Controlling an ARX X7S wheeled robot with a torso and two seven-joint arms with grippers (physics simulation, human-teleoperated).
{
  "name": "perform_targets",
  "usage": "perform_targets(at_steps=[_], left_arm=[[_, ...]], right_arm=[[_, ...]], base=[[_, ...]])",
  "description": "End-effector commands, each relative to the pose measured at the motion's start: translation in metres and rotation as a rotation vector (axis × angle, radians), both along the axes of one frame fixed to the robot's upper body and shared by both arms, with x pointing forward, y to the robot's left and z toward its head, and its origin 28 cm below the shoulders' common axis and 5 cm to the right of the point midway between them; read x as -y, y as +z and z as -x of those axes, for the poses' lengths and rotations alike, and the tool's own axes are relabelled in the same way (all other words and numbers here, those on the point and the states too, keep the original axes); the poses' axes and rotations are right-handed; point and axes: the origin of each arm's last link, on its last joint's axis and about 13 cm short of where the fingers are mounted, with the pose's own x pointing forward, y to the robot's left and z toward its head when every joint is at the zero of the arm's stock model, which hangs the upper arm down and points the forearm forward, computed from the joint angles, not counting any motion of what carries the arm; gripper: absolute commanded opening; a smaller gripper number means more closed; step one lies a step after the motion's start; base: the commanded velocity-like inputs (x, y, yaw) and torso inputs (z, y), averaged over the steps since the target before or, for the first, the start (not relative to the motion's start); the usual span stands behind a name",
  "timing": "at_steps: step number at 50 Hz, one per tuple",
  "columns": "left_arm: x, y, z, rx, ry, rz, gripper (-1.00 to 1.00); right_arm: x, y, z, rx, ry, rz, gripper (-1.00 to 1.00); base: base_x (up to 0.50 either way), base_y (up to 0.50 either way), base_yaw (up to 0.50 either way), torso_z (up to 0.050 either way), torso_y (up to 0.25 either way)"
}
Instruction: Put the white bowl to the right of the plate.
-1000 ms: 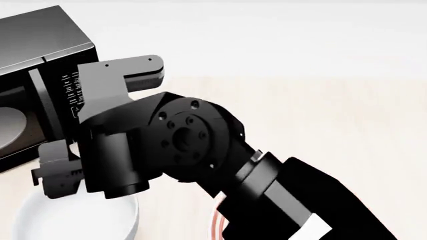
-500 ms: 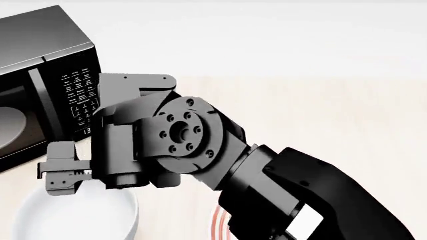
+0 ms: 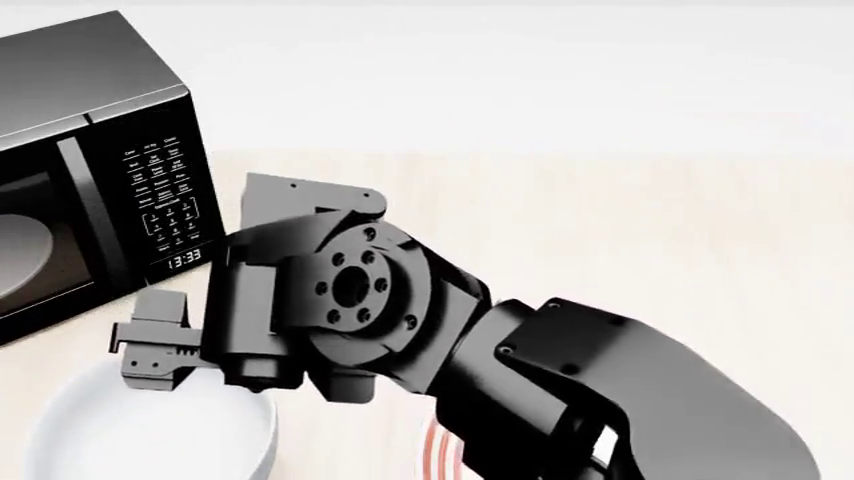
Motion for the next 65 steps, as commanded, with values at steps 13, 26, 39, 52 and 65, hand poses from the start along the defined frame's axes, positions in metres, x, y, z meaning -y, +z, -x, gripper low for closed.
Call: perform_targets(at_steps=[13, 26, 39, 52, 65], left_arm=[[0.000, 0.001, 0.002, 0.007, -0.002, -0.002, 1.00], [0.000, 0.002, 0.005, 0.016, -0.004, 0.000, 1.00], [0.001, 0.003, 0.006, 0.020, -0.009, -0.003, 1.00], [0.001, 0.003, 0.007, 0.023, -0.012, -0.004, 1.00], [0.001, 0.004, 0.009, 0.028, -0.012, -0.006, 1.00]], right_arm=[[0.002, -0.033, 0.001, -0.031, 0.008, 0.020, 1.00], [0.001, -0.047, 0.006, -0.049, 0.042, -0.003, 1.00], [0.003, -0.054, 0.003, -0.058, 0.001, -0.002, 1.00], [0.004, -0.064, 0.003, -0.081, -0.006, -0.032, 1.00], [0.004, -0.072, 0.006, -0.079, 0.033, -0.051, 1.00]], base=[[0.00, 0.00, 0.00, 0.000, 0.000], [0.00, 0.00, 0.00, 0.000, 0.000], [0.00, 0.00, 0.00, 0.000, 0.000], [0.00, 0.00, 0.00, 0.000, 0.000], [0.00, 0.00, 0.00, 0.000, 0.000]])
